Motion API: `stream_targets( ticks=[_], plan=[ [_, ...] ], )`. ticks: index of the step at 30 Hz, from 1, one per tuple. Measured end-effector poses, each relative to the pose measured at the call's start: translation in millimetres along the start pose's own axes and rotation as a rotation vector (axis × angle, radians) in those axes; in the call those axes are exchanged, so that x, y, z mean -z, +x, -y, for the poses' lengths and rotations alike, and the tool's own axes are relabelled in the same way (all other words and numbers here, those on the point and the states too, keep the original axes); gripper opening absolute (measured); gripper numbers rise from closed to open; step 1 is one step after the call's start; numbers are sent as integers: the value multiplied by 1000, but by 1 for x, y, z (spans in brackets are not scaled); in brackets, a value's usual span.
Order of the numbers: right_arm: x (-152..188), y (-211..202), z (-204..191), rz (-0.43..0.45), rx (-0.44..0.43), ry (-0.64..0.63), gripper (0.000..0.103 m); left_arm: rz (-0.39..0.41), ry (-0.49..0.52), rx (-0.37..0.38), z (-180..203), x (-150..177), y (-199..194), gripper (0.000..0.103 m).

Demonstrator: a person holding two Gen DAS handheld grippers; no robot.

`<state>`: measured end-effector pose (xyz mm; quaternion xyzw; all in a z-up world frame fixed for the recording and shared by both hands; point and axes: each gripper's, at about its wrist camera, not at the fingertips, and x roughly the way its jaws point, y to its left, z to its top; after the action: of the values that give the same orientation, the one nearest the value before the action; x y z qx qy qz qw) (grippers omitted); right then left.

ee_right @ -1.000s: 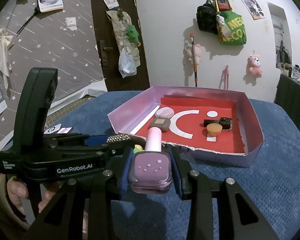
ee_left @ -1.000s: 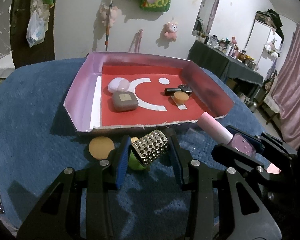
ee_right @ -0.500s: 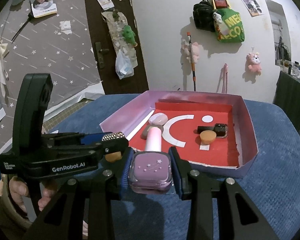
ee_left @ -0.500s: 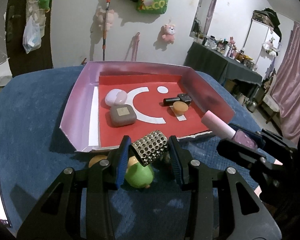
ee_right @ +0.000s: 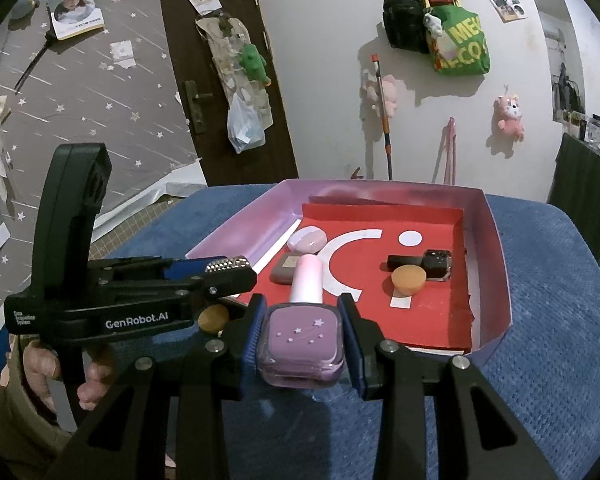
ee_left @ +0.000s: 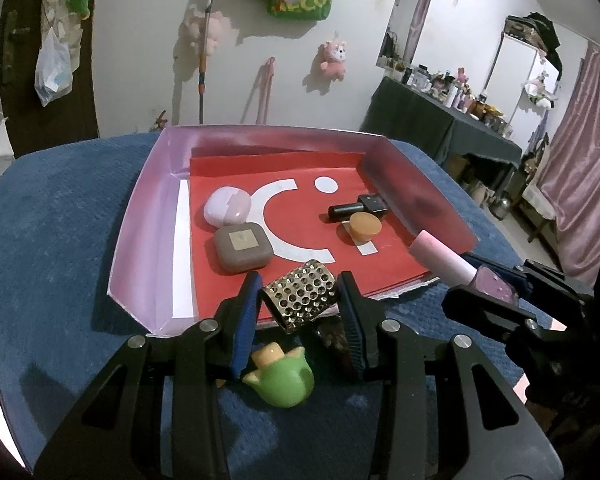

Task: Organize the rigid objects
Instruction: 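Carry the nail polish bottle and studded cylinder over the red box with both tools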

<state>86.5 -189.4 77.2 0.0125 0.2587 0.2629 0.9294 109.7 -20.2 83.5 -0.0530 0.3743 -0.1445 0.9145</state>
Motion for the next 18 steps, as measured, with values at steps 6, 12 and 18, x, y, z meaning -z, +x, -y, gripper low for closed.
stream_targets(
  ticks=[6, 12, 18],
  plan=[
    [-6, 15, 8, -41, -5, 17, 39, -45, -1, 1, -5, -5, 16, 37],
    [-11, 37, 20, -110, 4, 52, 39, -114, -11, 28, -10, -10, 39, 37],
    [-10, 63, 37, -190, 5, 98, 39, -167, -30, 27, -18, -13, 61, 37]
  ],
)
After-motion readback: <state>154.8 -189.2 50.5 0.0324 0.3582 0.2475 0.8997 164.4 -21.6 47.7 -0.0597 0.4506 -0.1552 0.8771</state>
